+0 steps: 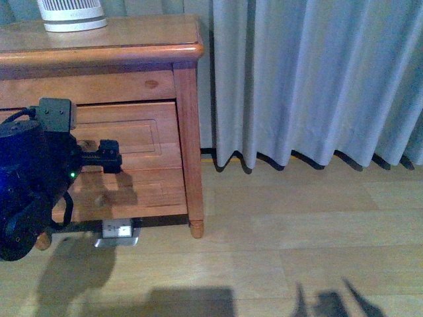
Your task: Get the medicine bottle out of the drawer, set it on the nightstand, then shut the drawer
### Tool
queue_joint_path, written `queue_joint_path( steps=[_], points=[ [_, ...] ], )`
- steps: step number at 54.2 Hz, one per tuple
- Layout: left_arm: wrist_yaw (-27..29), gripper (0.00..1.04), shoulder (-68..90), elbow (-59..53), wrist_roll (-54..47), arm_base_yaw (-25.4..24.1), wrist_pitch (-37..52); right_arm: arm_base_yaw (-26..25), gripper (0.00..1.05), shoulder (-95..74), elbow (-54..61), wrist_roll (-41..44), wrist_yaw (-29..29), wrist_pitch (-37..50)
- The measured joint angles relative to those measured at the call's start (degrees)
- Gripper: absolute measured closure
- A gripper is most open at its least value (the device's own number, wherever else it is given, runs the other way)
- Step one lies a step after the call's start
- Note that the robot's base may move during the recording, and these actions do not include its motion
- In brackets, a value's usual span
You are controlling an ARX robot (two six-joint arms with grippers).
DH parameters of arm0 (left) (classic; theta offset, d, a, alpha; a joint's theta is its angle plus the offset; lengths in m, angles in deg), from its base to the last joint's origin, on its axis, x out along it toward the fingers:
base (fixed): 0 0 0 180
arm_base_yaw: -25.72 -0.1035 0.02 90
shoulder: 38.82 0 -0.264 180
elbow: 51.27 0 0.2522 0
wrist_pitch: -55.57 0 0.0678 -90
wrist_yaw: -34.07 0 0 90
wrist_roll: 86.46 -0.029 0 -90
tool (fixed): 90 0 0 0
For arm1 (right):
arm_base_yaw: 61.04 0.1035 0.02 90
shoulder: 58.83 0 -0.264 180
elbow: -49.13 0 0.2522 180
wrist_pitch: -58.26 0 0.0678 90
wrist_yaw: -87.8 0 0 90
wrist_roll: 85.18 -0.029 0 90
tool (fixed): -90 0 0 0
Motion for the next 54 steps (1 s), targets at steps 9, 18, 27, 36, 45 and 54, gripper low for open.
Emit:
queue_joint_path(
  steps=[9, 18, 27, 36, 45, 54],
  points=[
    [0.0, 0.07, 0.5, 0.6, 0.0, -0.3, -0.8, 0.0, 0.07, 0.0, 0.0, 0.0, 0.0, 0.0],
    [0.2, 0.07, 0.8, 1.0, 0.0, -0.4, -0.8, 0.0, 0.07, 0.0, 0.0, 0.0, 0.0, 0.0],
    [0.9, 0.33, 0.8, 1.2, 0.0, -0.4, -1.7, 0.0, 0.07, 0.0, 0.0, 0.0, 0.0, 0.0],
    [1.0, 0.6, 0.8, 1.3, 0.0, -0.4, -2.8, 0.0, 0.07, 0.0, 0.0, 0.0, 0.0, 0.0],
    [1.5, 0.8, 0.8, 1.3, -0.1, -0.4, -2.9, 0.0, 0.07, 0.0, 0.0, 0.0, 0.0, 0.0],
    [1.9, 0.82, 0.8, 1.3, -0.2, -0.4, -2.9, 0.0, 0.07, 0.0, 0.0, 0.0, 0.0, 0.0]
  ],
)
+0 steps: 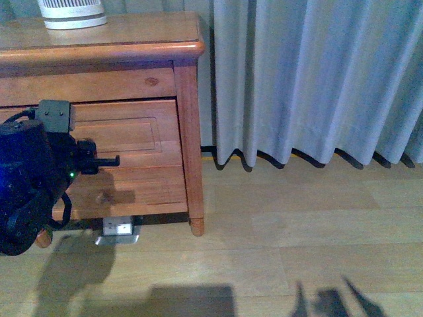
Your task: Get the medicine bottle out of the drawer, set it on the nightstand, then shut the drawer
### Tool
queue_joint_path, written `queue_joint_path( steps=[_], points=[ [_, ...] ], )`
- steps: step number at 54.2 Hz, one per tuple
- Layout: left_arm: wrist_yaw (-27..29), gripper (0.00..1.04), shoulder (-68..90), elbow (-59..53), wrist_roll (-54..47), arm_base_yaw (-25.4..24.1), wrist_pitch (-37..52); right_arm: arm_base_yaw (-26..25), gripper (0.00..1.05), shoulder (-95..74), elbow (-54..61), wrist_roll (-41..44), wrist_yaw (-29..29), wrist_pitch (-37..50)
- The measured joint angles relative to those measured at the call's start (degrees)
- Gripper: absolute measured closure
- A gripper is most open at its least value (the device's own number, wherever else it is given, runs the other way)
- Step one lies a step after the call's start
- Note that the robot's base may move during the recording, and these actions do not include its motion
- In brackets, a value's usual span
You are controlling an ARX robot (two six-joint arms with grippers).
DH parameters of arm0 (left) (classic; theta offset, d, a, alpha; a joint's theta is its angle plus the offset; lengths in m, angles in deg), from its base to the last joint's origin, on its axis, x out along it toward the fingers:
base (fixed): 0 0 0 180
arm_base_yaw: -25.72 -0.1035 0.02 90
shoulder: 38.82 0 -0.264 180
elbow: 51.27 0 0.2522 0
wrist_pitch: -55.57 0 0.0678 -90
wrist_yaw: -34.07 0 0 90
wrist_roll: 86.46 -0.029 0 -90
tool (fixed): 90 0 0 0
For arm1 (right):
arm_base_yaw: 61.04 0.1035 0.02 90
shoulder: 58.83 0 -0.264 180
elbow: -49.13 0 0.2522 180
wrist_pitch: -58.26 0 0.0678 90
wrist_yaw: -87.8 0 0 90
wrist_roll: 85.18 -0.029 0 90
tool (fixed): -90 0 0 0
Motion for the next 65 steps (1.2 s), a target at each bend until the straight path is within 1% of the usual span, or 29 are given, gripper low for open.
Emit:
queue_joint_path(
  steps=[11, 17, 27, 28, 33, 39, 42, 48, 55, 56, 57, 60, 61, 63, 65],
  points=[
    [0.2, 0.82, -0.1, -0.6, 0.2, 0.2, 0.6, 0.0, 0.07, 0.0, 0.0, 0.0, 0.0, 0.0],
    [0.0, 0.82, -1.6, -4.3, 0.3, 0.4, 3.4, 0.0, 0.07, 0.0, 0.0, 0.0, 0.0, 0.0],
    [0.3, 0.82, -6.6, -16.3, 0.2, 1.5, 8.2, 0.0, 0.07, 0.0, 0.0, 0.0, 0.0, 0.0],
    [0.4, 0.82, -8.0, -18.9, 0.2, 1.6, 8.8, 0.0, 0.07, 0.0, 0.0, 0.0, 0.0, 0.0],
    [1.1, 0.82, -12.2, -26.1, 0.4, 2.4, 9.0, 0.0, 0.07, 0.0, 0.0, 0.0, 0.0, 0.0],
    [2.1, 0.82, -17.4, -34.3, 0.4, 3.4, 8.3, 0.0, 0.07, 0.0, 0.0, 0.0, 0.0, 0.0],
    [3.5, 0.82, -20.9, -38.7, 0.7, 4.4, 6.0, 0.0, 0.07, 0.0, 0.0, 0.0, 0.0, 0.0],
    [5.5, 0.82, -25.8, -43.1, 2.0, 5.9, 1.3, 0.0, 0.07, 0.0, 0.0, 0.0, 0.0, 0.0],
    [6.4, 0.82, -29.0, -46.9, 2.2, 7.0, -0.3, 0.0, 0.07, 0.0, 0.0, 0.0, 0.0, 0.0],
    [6.5, 0.8, -29.0, -46.9, 2.6, 7.0, -0.7, 0.0, 0.07, 0.0, 0.0, 0.0, 0.0, 0.0],
    [6.4, 0.74, -29.1, -46.8, 2.6, 7.0, -1.3, 0.0, 0.07, 0.0, 0.0, 0.0, 0.0, 0.0],
    [5.8, 0.63, -29.2, -46.6, 2.6, 7.0, -2.1, 0.0, 0.07, 0.0, 0.0, 0.0, 0.0, 0.0],
    [5.4, 0.57, -29.2, -46.6, 2.6, 7.0, -2.3, 0.0, 0.07, 0.0, 0.0, 0.0, 0.0, 0.0],
    [5.2, 0.52, -29.4, -46.7, 2.5, 7.0, -2.7, 0.0, 0.07, 0.0, 0.0, 0.0, 0.0, 0.0],
    [4.8, 0.43, -30.3, -46.9, 2.3, 7.1, -3.3, 0.0, 0.07, 0.0, 0.0, 0.0, 0.0, 0.0]
  ],
)
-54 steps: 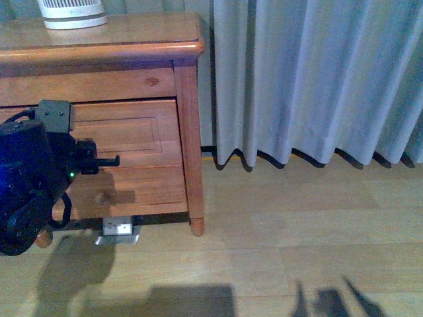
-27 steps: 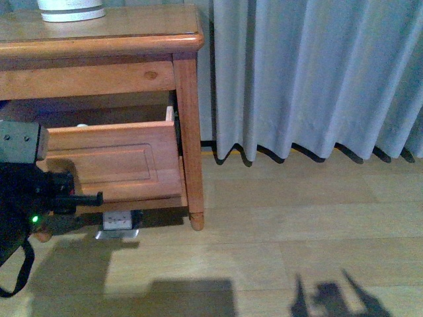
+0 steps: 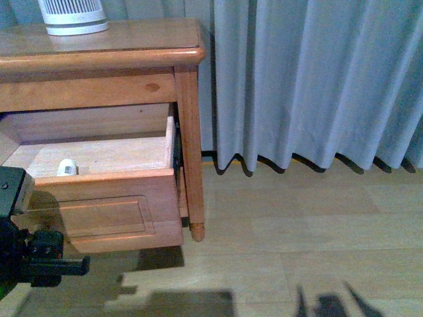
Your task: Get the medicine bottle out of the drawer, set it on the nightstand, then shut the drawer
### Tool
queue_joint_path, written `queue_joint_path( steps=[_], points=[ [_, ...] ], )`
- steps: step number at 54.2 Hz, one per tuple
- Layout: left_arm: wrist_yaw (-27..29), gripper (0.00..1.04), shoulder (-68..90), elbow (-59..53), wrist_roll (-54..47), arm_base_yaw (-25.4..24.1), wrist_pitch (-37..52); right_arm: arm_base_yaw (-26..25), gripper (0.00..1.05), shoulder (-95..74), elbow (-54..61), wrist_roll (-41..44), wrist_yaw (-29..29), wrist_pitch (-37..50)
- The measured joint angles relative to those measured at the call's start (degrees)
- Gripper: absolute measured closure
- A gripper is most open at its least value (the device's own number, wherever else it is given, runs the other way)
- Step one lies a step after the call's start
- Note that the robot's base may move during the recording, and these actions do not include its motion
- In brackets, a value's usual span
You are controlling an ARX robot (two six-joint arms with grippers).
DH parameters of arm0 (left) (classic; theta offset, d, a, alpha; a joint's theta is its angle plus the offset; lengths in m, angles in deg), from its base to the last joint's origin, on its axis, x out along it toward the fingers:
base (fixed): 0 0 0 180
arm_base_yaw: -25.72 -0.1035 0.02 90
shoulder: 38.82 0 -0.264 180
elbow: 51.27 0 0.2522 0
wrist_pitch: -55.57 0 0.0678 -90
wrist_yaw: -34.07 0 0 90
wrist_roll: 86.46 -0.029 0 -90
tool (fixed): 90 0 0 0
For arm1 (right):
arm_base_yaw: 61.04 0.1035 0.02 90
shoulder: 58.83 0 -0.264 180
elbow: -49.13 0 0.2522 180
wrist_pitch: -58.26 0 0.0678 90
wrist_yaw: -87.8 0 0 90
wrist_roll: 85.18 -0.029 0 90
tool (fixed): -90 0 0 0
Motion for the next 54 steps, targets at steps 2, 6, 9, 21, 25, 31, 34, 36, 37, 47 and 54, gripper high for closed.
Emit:
queue_joint_path(
  steps=[2, 6, 9, 21, 25, 31, 34, 36, 37, 47, 54],
  points=[
    [-0.6, 0.36, -1.3, -0.5, -0.3, 0.0, -0.9, 0.0, 0.07, 0.0, 0.0, 0.0, 0.0, 0.0],
    [-0.9, 0.26, -4.6, -1.6, -1.0, -0.1, -3.2, 0.0, 0.07, 0.0, 0.0, 0.0, 0.0, 0.0],
    [-1.2, 0.17, -8.5, -2.3, -1.8, -0.6, -6.1, 0.0, 0.07, 0.0, 0.0, 0.0, 0.0, 0.0],
    [-2.4, 0.07, -32.2, -2.1, -6.0, -4.9, -22.5, 0.0, 0.07, 0.0, 0.0, 0.0, 0.0, 0.0],
    [-1.7, 0.07, -44.3, 0.6, -6.5, -5.5, -29.6, 0.0, 0.07, 0.0, 0.0, 0.0, 0.0, 0.0],
    [0.4, 0.07, -55.2, 2.4, -6.4, -5.1, -34.1, 0.0, 0.07, 0.0, 0.0, 0.0, 0.0, 0.0],
    [2.7, 0.07, -59.4, 2.3, -6.3, -4.3, -35.9, 0.0, 0.07, 0.0, 0.0, 0.0, 0.0, 0.0],
    [5.0, 0.07, -63.4, 1.9, -6.2, -2.8, -37.4, 0.0, 0.07, 0.0, 0.0, 0.0, 0.0, 0.0],
    [6.5, 0.07, -65.9, 1.4, -5.9, -1.8, -38.6, 0.0, 0.07, 0.0, 0.0, 0.0, 0.0, 0.0],
    [19.1, 0.07, -83.8, -4.5, -6.0, 9.5, -49.0, 0.0, 0.07, 0.0, 0.0, 0.0, 0.0, 0.0],
    [27.1, 0.07, -94.9, -8.2, -5.9, 17.6, -56.1, 0.0, 0.07, 0.0, 0.0, 0.0, 0.0, 0.0]
  ],
)
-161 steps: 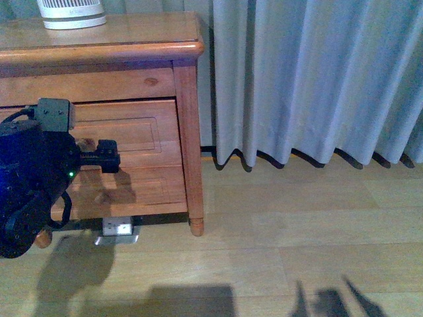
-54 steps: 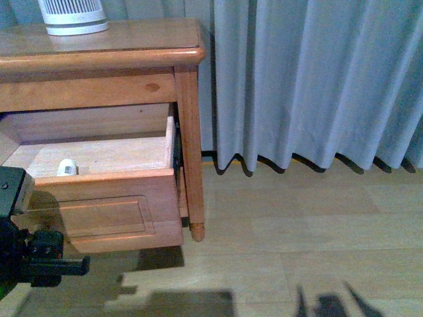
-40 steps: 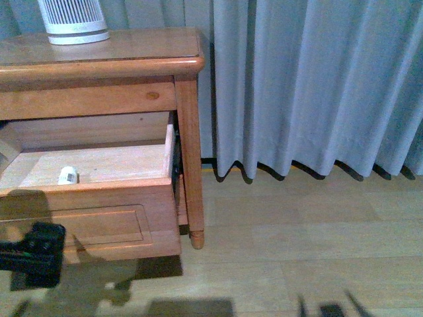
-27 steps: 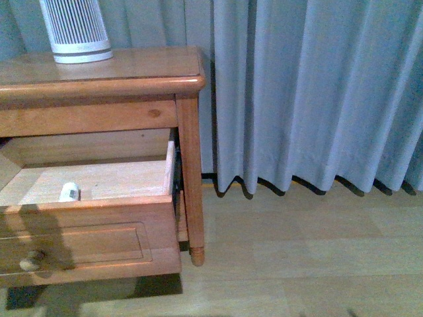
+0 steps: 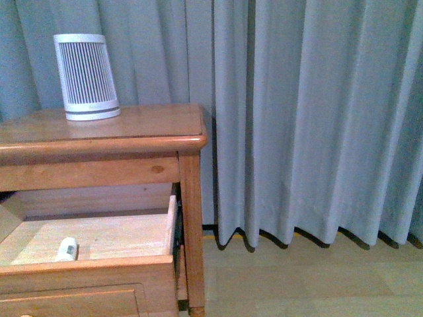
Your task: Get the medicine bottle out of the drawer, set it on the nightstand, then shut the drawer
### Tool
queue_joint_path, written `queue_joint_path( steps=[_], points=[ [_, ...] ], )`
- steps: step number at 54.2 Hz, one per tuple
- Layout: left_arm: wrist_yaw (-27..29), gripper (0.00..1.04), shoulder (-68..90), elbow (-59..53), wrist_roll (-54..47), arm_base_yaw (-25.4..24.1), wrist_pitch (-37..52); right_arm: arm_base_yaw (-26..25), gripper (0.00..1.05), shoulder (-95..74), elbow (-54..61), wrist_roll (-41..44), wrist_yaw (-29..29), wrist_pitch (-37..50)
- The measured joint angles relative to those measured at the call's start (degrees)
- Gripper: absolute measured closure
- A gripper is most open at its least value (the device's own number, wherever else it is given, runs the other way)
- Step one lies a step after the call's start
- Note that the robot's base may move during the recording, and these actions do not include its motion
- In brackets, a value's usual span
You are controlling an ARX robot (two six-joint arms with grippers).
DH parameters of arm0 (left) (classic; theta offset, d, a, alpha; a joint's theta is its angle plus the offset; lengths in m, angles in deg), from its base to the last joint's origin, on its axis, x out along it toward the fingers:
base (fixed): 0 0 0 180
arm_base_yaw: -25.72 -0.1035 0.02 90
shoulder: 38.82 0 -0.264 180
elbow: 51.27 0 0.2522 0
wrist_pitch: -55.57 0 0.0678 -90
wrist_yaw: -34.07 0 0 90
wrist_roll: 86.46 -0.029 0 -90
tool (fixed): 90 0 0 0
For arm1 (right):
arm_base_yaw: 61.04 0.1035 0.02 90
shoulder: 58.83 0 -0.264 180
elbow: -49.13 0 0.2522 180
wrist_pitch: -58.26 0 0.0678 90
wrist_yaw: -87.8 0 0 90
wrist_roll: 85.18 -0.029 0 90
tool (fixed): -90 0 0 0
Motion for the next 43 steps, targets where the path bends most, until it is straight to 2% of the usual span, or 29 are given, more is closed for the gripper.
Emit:
queue_joint_path(
  steps=[7, 13, 21, 25, 36, 43],
  points=[
    [-0.2, 0.07, -5.0, -2.9, 1.8, 0.1, -2.6, 0.0, 0.07, 0.0, 0.0, 0.0, 0.0, 0.0],
    [-19.8, 0.27, -10.5, -7.6, 7.5, -9.2, -5.6, 0.0, 0.07, 0.0, 0.0, 0.0, 0.0, 0.0],
    [-36.4, 0.52, -15.6, -13.2, 9.5, -22.7, -5.7, 0.0, 0.07, 0.0, 0.0, 0.0, 0.0, 0.0],
    [-37.7, 0.67, -16.3, -13.9, 10.1, -26.2, -5.7, 0.0, 0.07, 0.0, 0.0, 0.0, 0.0, 0.0],
    [-38.6, 1.02, -17.4, -14.7, 10.3, -26.6, -5.6, 0.0, 0.07, 0.0, 0.0, 0.0, 0.0, 0.0],
    [-38.6, 1.02, -19.1, -16.3, 10.5, -26.7, -5.4, 0.0, 0.07, 0.0, 0.0, 0.0, 0.0, 0.0]
  ],
)
